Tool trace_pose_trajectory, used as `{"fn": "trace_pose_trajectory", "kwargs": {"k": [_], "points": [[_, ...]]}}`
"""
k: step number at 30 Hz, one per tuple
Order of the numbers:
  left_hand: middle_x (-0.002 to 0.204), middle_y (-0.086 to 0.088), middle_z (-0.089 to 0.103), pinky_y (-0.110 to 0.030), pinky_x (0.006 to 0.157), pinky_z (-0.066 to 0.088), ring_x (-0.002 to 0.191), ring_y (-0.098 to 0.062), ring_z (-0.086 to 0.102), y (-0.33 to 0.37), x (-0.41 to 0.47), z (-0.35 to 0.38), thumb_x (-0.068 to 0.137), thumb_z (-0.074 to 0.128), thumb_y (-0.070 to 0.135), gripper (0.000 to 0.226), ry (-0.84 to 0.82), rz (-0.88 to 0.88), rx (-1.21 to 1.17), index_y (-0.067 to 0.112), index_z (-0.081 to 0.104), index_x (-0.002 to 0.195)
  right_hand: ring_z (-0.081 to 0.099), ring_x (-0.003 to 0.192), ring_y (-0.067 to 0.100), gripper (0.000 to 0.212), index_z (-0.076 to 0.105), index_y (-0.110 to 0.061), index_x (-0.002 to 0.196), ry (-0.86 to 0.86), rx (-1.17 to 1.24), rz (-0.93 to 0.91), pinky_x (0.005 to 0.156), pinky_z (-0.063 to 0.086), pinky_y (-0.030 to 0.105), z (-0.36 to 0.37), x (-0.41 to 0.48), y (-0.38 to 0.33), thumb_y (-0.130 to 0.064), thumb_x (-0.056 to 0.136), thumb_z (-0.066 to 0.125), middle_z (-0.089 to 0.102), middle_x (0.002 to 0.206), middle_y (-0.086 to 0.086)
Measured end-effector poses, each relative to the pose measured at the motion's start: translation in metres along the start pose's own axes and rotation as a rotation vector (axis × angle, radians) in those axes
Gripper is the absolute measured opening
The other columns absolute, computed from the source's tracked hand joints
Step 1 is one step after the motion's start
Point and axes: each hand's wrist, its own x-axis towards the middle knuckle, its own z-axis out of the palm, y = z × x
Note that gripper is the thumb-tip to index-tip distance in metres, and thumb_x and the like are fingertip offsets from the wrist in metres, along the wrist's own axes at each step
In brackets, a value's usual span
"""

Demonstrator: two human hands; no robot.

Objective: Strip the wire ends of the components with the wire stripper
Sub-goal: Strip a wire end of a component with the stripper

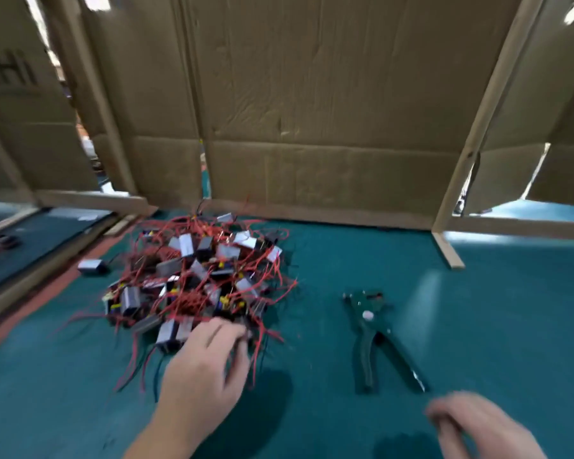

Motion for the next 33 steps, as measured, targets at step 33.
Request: {"fn": "trace_pose_trajectory", "kwargs": {"k": [33], "points": [[0.091, 0.008, 0.069, -0.03, 0.064, 0.058, 0.065, -0.006, 0.067, 0.011, 0.074, -0.052, 0.095, 0.045, 0.006, 0.026, -0.098, -0.586, -0.305, 0.025, 0.063, 0.091, 0.039, 0.096, 0.018, 0.022, 0.069, -0.012, 0.086, -0.144, 0.241, 0.319, 0.09, 0.034, 0.037, 0.069, 0.035, -0.059, 0.004, 0.08, 0.055, 0.053, 0.096, 0.0]]}}
